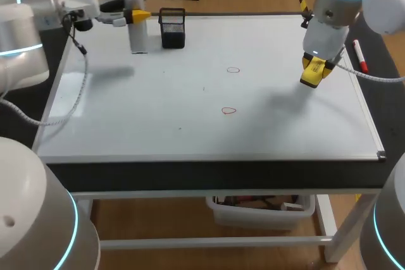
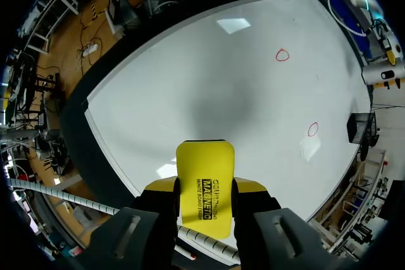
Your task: Pick up the inspection probe, press it on each red-marked spot on the whiteboard one by one, put down the probe, pick up the eraser, and wipe off all the red marks.
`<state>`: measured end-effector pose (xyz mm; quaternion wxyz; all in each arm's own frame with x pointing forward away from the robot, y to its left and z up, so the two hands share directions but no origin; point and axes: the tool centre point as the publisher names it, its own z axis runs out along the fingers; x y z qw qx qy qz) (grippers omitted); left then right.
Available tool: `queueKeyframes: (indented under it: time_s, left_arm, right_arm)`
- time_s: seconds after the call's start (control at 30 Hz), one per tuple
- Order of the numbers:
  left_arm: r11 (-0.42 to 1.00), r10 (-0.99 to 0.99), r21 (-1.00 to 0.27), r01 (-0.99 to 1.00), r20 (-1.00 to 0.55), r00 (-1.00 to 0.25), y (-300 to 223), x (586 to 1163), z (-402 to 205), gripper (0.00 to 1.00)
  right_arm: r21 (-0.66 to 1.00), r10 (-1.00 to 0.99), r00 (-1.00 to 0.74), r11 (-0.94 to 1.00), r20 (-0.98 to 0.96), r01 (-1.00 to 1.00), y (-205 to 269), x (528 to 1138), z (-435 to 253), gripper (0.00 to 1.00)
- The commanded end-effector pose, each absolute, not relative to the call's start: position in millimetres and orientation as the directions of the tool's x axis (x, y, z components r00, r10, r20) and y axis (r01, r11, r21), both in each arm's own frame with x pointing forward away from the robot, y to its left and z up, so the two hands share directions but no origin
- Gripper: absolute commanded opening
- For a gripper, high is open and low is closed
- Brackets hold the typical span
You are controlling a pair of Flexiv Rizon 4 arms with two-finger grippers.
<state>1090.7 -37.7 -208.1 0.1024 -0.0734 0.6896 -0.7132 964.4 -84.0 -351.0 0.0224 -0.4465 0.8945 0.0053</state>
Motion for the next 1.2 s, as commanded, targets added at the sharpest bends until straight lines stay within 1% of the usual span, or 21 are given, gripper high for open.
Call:
queueKeyframes:
  time_s: [0.03,0.47,0.83,1.2]
  left_arm:
    - [-0.034,-0.346,-0.998,0.053,-0.038,-0.938,-22,1083,-206,0.00]
    - [-0.045,-0.383,-0.997,0.056,-0.035,-0.923,-3,1086,-206,0.00]
    - [-0.045,-0.383,-0.997,0.056,-0.035,-0.923,-3,1086,-206,0.00]
    - [-0.045,-0.383,-0.997,0.056,-0.035,-0.923,-3,1086,-206,0.00]
  right_arm:
    - [-0.011,-0.800,-0.599,0.600,-0.042,-0.800,-85,965,-350,0.00]
    - [-0.012,-0.806,-0.590,0.591,-0.040,-0.806,-82,967,-350,0.00]
    - [-0.029,-0.936,-0.352,0.352,-0.005,-0.936,-9,1006,-349,0.00]
    - [-0.008,-0.991,-0.135,0.135,-0.005,-0.991,63,1040,-355,0.00]
